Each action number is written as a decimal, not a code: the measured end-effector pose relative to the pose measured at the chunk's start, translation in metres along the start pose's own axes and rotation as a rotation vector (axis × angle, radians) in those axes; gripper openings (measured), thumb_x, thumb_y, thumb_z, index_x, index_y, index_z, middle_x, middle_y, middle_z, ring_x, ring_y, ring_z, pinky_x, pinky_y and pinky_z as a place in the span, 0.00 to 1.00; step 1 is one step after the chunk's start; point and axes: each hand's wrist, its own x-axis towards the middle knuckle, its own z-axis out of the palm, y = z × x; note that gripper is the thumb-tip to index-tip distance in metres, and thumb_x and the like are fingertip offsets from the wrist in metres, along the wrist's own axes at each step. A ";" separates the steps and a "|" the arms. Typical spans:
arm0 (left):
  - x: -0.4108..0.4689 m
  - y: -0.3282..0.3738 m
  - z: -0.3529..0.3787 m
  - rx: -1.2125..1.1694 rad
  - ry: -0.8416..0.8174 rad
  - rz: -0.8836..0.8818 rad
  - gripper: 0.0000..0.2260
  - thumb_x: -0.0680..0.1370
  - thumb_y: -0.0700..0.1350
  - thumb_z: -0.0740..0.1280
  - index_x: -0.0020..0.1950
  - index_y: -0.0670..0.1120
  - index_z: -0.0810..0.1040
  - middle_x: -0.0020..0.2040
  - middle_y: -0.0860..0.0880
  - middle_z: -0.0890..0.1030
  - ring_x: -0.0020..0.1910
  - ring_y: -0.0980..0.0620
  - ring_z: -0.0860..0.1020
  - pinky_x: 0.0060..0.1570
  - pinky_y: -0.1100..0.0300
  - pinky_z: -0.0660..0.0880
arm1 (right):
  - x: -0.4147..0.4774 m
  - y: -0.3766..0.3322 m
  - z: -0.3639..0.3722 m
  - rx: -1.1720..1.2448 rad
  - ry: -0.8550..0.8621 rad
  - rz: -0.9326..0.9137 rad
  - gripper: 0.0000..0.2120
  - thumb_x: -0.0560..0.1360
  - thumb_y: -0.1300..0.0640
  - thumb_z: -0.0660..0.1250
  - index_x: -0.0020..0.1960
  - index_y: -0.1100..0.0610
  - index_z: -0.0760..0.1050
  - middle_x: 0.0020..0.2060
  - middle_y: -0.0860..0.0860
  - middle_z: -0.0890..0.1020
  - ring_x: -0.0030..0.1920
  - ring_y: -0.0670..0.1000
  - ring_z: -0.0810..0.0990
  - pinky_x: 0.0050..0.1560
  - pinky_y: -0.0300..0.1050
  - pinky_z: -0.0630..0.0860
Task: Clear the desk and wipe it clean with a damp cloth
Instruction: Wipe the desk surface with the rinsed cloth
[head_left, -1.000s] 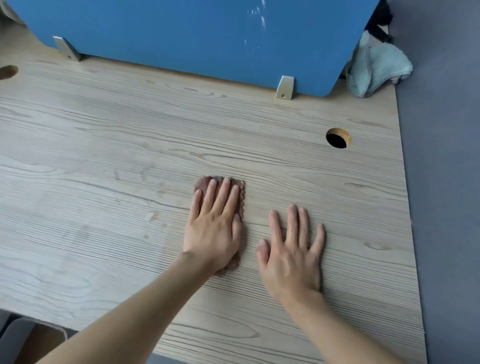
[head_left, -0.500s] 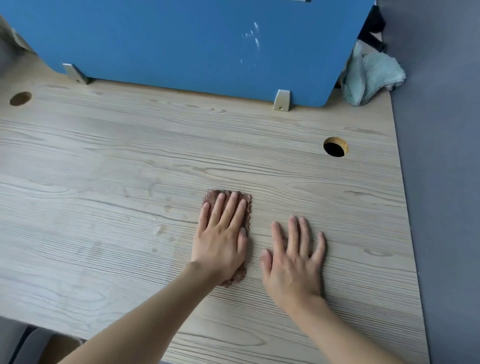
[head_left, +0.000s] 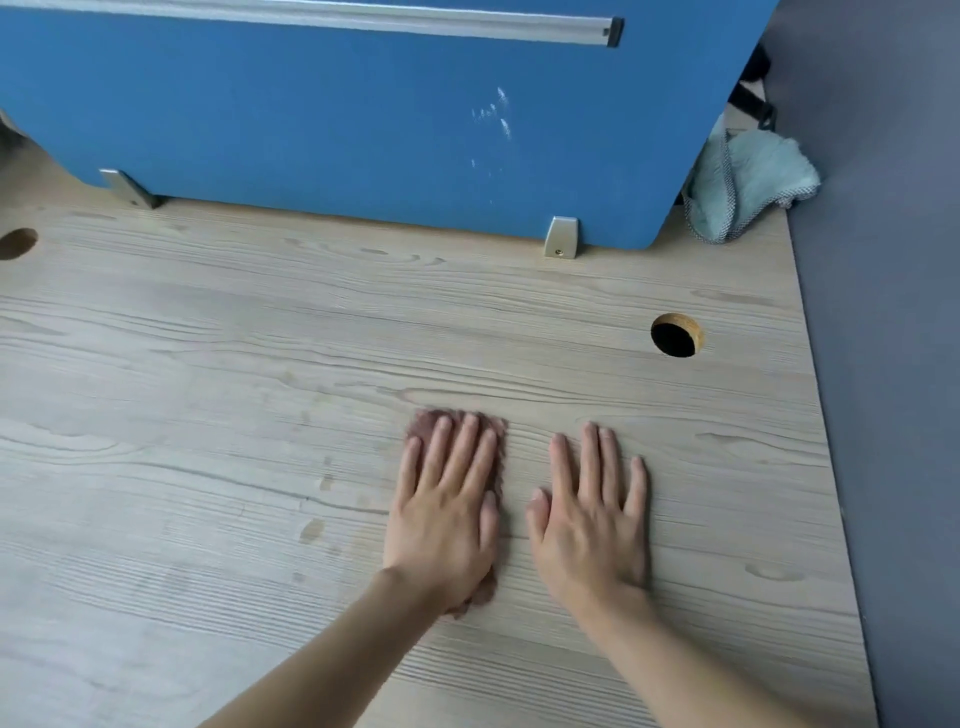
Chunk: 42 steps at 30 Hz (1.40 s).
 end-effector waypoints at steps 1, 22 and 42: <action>-0.001 -0.003 -0.001 0.005 -0.014 0.050 0.29 0.80 0.53 0.51 0.81 0.50 0.55 0.81 0.49 0.53 0.81 0.47 0.48 0.77 0.43 0.52 | 0.000 0.000 -0.001 -0.001 0.003 -0.004 0.31 0.76 0.45 0.53 0.74 0.57 0.71 0.76 0.62 0.65 0.77 0.62 0.63 0.74 0.69 0.56; 0.048 -0.012 -0.003 0.003 0.002 0.078 0.29 0.80 0.53 0.50 0.81 0.50 0.56 0.82 0.49 0.53 0.81 0.47 0.47 0.77 0.43 0.51 | 0.072 -0.013 0.002 -0.006 0.004 0.002 0.31 0.77 0.44 0.50 0.77 0.53 0.67 0.78 0.62 0.62 0.79 0.60 0.59 0.76 0.64 0.55; 0.104 -0.027 -0.010 0.037 0.058 0.038 0.29 0.80 0.53 0.49 0.81 0.49 0.58 0.81 0.49 0.55 0.81 0.47 0.50 0.77 0.44 0.50 | 0.114 0.000 -0.003 -0.008 0.002 -0.074 0.30 0.75 0.43 0.52 0.74 0.53 0.68 0.77 0.63 0.63 0.78 0.62 0.59 0.77 0.64 0.53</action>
